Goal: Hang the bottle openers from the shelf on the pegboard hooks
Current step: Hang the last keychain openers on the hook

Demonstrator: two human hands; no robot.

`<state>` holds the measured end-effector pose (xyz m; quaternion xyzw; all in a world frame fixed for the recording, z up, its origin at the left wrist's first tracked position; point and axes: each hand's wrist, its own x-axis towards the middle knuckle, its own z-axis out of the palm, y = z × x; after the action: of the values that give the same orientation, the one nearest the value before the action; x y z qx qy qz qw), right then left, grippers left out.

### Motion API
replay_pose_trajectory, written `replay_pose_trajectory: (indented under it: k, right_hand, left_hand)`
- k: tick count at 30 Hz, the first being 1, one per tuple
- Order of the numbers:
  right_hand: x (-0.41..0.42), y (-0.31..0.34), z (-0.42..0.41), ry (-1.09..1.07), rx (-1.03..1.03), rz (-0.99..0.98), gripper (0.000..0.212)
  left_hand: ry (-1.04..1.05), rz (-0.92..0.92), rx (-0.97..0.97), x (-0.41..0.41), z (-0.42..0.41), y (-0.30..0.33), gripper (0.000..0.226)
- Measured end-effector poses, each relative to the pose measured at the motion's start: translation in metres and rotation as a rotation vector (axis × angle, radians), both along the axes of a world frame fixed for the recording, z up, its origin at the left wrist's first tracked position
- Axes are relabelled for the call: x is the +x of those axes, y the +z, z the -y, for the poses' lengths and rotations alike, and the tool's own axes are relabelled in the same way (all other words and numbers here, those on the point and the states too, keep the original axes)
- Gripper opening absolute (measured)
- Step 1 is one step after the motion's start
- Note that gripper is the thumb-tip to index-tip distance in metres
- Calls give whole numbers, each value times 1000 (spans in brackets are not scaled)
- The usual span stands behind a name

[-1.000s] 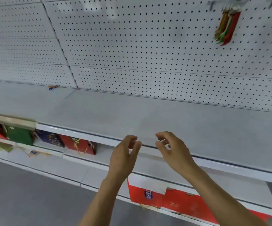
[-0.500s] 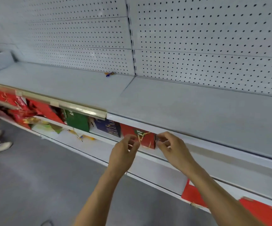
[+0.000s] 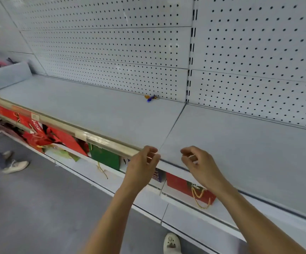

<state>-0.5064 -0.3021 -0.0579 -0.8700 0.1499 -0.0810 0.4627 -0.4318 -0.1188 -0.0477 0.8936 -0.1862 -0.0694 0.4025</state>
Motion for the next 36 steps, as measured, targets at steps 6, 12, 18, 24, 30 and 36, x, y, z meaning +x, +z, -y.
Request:
replay_pose_trajectory:
  k: [6,12,18,24,30,36]
  right_hand:
    - [108,1,0,-5,10,-2,19]
    - [199,-6,3,-6,-12,-51,20]
    - [277,-11,4,-42,-36,-122,24]
    - [351,-18,3,-135,-157,-185,34]
    - [394,-24,-1,-189,-369,-317,43]
    - [405,-30,-4,-282,-482,-275,30]
  left_hand:
    - [-2,0,24,103,0,4,23]
    - [25,-41,-2,193,3,-1,19]
    - [-25,-88,16,278,16,-9,21]
    - [-179,-43,74,358,42,-18,28]
    - [-455,235,254,422,74,-37,45]
    - [-614,347,316,439,95,-49,33]
